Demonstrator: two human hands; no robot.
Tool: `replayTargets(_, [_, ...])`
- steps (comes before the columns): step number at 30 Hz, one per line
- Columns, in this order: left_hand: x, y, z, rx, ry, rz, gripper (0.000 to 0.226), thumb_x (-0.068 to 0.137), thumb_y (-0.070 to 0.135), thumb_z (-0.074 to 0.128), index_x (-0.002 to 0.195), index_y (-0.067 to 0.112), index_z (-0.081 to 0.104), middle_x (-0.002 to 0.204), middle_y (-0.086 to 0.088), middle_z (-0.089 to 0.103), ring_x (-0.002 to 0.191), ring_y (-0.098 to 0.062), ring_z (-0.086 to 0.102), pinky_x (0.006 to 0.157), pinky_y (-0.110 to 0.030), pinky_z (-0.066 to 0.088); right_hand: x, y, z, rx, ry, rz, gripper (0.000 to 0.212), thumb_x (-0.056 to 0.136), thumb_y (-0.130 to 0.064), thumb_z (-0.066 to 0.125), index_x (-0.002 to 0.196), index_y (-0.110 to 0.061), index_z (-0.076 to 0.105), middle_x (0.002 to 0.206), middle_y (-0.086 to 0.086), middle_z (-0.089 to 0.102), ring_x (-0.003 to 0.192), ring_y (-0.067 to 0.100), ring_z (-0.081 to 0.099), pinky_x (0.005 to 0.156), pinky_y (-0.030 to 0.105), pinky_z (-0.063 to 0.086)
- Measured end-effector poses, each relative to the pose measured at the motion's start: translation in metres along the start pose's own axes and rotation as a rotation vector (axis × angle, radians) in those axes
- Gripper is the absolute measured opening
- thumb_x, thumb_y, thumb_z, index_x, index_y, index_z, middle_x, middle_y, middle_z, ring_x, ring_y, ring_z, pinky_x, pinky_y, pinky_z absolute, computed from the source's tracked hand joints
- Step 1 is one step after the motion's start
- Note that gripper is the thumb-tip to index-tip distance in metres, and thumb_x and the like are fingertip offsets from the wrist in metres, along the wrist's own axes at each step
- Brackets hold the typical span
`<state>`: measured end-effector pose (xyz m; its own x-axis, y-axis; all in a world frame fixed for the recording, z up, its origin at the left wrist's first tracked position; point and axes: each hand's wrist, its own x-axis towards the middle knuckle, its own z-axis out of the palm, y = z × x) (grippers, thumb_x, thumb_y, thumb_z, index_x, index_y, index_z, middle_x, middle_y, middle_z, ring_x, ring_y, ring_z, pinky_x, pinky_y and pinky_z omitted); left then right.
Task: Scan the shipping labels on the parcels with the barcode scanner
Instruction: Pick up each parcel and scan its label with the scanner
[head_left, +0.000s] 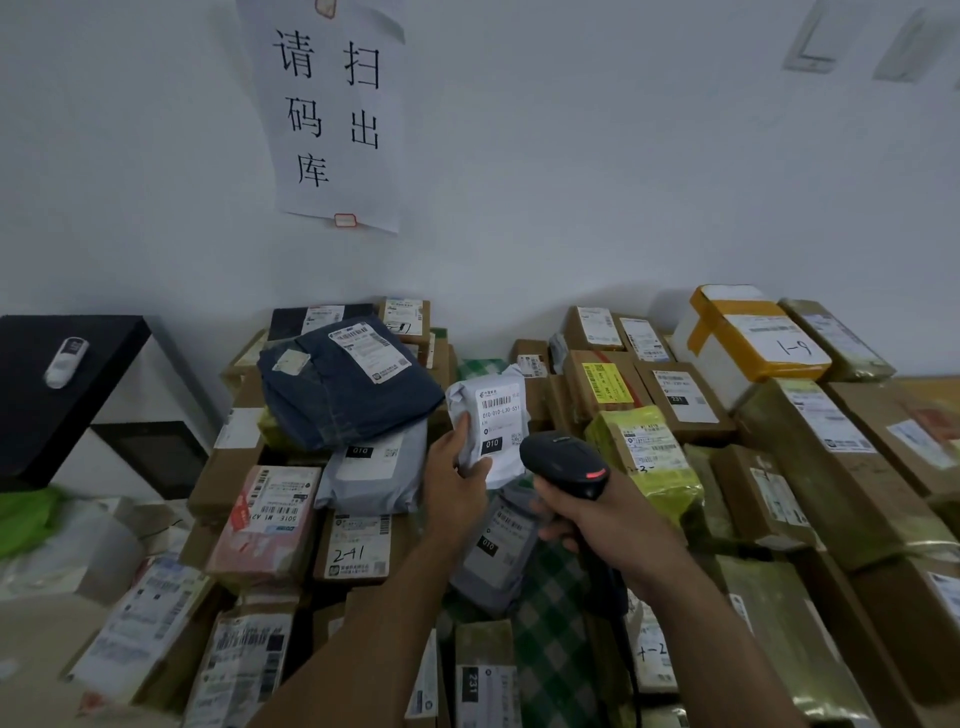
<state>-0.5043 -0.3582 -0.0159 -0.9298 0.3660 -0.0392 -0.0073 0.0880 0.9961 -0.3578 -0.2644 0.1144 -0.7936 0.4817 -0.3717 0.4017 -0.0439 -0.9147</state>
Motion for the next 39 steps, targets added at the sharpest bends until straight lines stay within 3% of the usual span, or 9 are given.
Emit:
replayTargets(5, [0.032,-0.001,0.019,-0.095,0.049,-0.067,0.070,0.093,-0.008,0.066,0.154,0.020,0.046,0.146,0.002,0.053,0.132,-0.014,0.054,0.080,-0.010,0.055,0.035,-0.006,-0.011,0.073,0.093,0.000,0.020,0.094,-0.026,0.077,0.113,-0.027,0.070,0.098,0.007,0.080,0.072,0.015,0.073,0.060,0.022,0.055])
replayTargets(14, [0.162,0.005,0.088,-0.073,0.075,-0.190,0.064,0.097,0.001,0.067,0.154,0.015,0.043,0.153,-0.008,0.051,0.137,-0.027,0.052,0.069,-0.002,0.050,0.146,-0.030,-0.040,0.143,0.135,-0.017,0.022,0.096,-0.023,0.075,0.116,-0.025,0.068,0.099,0.005,0.078,0.068,0.010,0.070,0.057,0.020,0.055])
replayTargets(18, [0.223,-0.019,0.117,-0.043,0.025,-0.248,0.066,0.097,0.007,0.068,0.155,0.021,0.041,0.153,-0.007,0.053,0.136,-0.027,0.055,0.103,-0.036,0.054,0.193,-0.027,-0.054,0.106,0.133,-0.002,0.028,0.096,-0.024,0.075,0.123,-0.027,0.066,0.097,0.003,0.078,0.070,0.012,0.071,0.057,0.022,0.054])
replayTargets(21, [0.259,-0.037,0.137,-0.033,-0.005,-0.265,0.067,0.096,0.009,0.070,0.155,0.024,0.042,0.151,-0.005,0.055,0.133,-0.027,0.058,0.102,-0.049,0.056,0.217,-0.015,-0.063,0.103,0.131,0.022,0.030,0.096,-0.024,0.075,0.125,-0.026,0.067,0.096,0.002,0.078,0.070,0.014,0.072,0.058,0.020,0.053])
replayTargets(28, [0.301,-0.075,0.166,0.160,-0.092,-0.230,0.051,0.097,0.021,0.072,0.145,0.014,0.056,0.143,-0.006,0.059,0.127,-0.022,0.059,0.098,-0.025,0.050,0.238,0.007,-0.073,0.115,0.110,0.062,0.030,0.096,-0.026,0.074,0.125,-0.029,0.067,0.096,-0.004,0.078,0.074,0.013,0.074,0.065,0.023,0.056])
replayTargets(32, [0.293,-0.081,0.161,0.285,-0.306,-0.260,0.036,0.106,0.025,0.057,0.141,0.017,0.062,0.127,-0.010,0.071,0.090,-0.012,0.065,0.075,-0.014,0.052,0.235,0.007,-0.073,0.122,0.113,0.058,0.028,0.096,-0.025,0.074,0.123,-0.027,0.067,0.094,-0.004,0.078,0.073,0.013,0.073,0.064,0.023,0.055])
replayTargets(33, [0.288,-0.077,0.157,0.288,-0.304,-0.257,0.031,0.108,0.029,0.054,0.135,0.020,0.066,0.122,-0.008,0.073,0.088,-0.010,0.063,0.078,-0.017,0.053,0.233,0.007,-0.072,0.124,0.112,0.056,0.028,0.096,-0.026,0.074,0.123,-0.029,0.067,0.096,-0.003,0.078,0.074,0.013,0.074,0.064,0.024,0.055])
replayTargets(35, [0.271,-0.069,0.146,0.284,-0.263,-0.255,0.024,0.107,0.034,0.055,0.124,0.026,0.070,0.117,0.001,0.072,0.099,-0.010,0.061,0.093,-0.027,0.051,0.224,0.005,-0.069,0.127,0.107,0.050,0.029,0.096,-0.027,0.074,0.124,-0.029,0.066,0.099,-0.002,0.078,0.074,0.013,0.074,0.066,0.025,0.055])
replayTargets(39, [0.207,-0.069,0.124,0.347,-0.141,-0.290,0.041,0.103,0.025,0.063,0.142,0.015,0.059,0.143,-0.002,0.060,0.128,-0.019,0.057,0.098,-0.023,0.040,0.199,0.003,-0.059,0.154,0.113,0.052,0.027,0.096,-0.027,0.074,0.123,-0.027,0.067,0.096,-0.003,0.078,0.074,0.013,0.074,0.063,0.024,0.054])
